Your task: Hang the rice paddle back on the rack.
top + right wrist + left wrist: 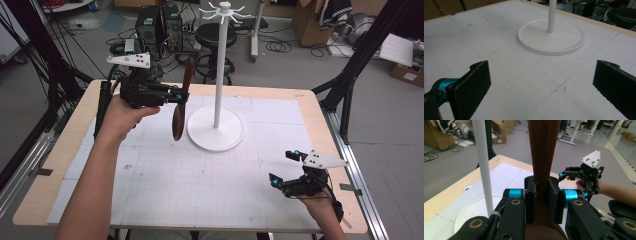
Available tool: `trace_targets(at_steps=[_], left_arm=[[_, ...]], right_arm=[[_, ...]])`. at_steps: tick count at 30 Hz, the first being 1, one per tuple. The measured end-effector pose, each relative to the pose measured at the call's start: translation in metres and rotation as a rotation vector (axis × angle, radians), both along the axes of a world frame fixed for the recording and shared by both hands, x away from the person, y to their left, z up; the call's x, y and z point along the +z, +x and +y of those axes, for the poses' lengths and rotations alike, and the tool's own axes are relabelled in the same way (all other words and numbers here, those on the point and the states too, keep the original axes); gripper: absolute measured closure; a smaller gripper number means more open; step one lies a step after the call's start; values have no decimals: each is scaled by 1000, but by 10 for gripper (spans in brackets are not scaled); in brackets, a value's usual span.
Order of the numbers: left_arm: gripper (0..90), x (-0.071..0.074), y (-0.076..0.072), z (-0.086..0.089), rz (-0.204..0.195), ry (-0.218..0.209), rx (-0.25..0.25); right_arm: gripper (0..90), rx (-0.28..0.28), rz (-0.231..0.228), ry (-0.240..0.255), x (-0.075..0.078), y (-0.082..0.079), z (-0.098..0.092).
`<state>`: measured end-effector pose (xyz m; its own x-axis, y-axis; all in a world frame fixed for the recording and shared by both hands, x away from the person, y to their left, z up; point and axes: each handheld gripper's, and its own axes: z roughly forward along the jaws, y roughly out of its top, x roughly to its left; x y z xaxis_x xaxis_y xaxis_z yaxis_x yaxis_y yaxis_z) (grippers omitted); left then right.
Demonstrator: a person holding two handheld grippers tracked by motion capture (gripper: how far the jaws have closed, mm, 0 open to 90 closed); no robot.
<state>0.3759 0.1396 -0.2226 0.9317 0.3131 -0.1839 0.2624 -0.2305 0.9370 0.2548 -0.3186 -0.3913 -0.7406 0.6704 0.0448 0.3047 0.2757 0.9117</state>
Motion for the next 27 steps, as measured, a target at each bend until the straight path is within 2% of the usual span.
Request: trace_targets(at_steps=[22, 27], left_arm=[[782, 36, 22, 1, -42, -4, 35], [782, 42, 28, -1, -39, -9, 40]], right_arm=[[5, 1, 4, 4, 0, 0, -1], [5, 1, 3, 7, 0, 0, -1]])
